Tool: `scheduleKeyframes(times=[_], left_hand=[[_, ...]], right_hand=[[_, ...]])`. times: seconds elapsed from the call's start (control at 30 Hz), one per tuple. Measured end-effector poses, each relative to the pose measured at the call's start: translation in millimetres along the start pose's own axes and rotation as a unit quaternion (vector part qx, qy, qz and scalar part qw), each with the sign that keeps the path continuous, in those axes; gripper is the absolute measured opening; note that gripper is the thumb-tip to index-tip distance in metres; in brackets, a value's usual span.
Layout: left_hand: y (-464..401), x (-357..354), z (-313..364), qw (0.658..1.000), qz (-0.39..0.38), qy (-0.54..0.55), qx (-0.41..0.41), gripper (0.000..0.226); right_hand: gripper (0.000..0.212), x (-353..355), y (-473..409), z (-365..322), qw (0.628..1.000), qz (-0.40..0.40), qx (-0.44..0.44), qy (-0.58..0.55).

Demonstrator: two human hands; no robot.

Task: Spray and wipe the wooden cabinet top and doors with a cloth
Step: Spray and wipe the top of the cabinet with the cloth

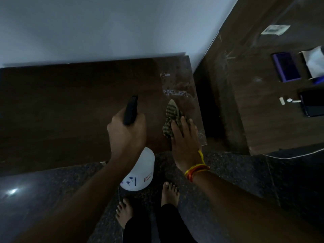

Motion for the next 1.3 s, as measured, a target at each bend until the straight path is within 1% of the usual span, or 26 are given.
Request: scheduleKeyframes(times=[0.1,0.3,0.37,0.47,0.53,0.6,0.73,0.87,0.93,1.03,1.1,1.17,1.3], left_hand=[[2,-5,-2,1.000,-0.003,0.006,0.002,0.011],[8,-12,-8,1.000,0.001,0.000,0.001,0.014],[11,-14,-7,1.000,-0.001,0.002,0.001,0.013],[12,-17,-5,1.000,-0.004,0.007,0.005,0.011],[12,-18,-2,1.000,-0.006,0.012,0.008,0.011],[12,-21,3,1.000,-0.009,0.014,0.006,0.014],[11,-27,7,1.000,-0.005,0.011,-0.002,0.020],[12,-32,6,1.000,-0.008,0.008,0.005,0.019],[13,-35,6,1.000,-0.014,0.007,0.006,0.015],[13,-39,6,1.000,-0.020,0.008,0.009,0.012],[12,-41,7,1.000,-0.020,0.009,0.016,0.016],[11,-41,7,1.000,-0.014,0.013,0.024,0.020],[7,-42,10,1.000,-0.006,0.012,0.027,0.018]], right_hand=[[0.050,2,-2,5,1.000,0.007,0.016,0.018],[0.049,12,-37,6,1.000,0.015,0.008,0.018],[0.050,13,-32,7,1.000,0.008,0.007,0.019],[0.049,10,-9,23,1.000,0.007,-0.016,0.024],[0.048,7,4,31,0.999,-0.002,-0.012,0.030],[0.049,8,1,35,1.000,-0.005,-0.002,0.029],[0.047,13,-29,41,1.000,0.014,-0.021,0.004],[0.049,17,-18,47,0.999,0.019,-0.041,-0.007],[0.052,15,-2,51,0.998,0.000,-0.058,-0.022],[0.053,11,5,54,0.998,-0.024,-0.060,-0.026],[0.052,11,-7,54,0.997,-0.028,-0.061,-0.033],[0.050,13,-26,50,0.998,-0.017,-0.050,-0.024],[0.049,11,-65,47,0.999,-0.003,-0.039,0.001]])
Point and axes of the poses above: each hand's wrist, its own y-axis away from the middle knuckle, its own x-axis out of the back of the hand, z = x × y, the point moved 10 cm from there along -y, towards the middle knuckle, and after that the axes turned 3 degrees about -x, right-handed, at the moved point
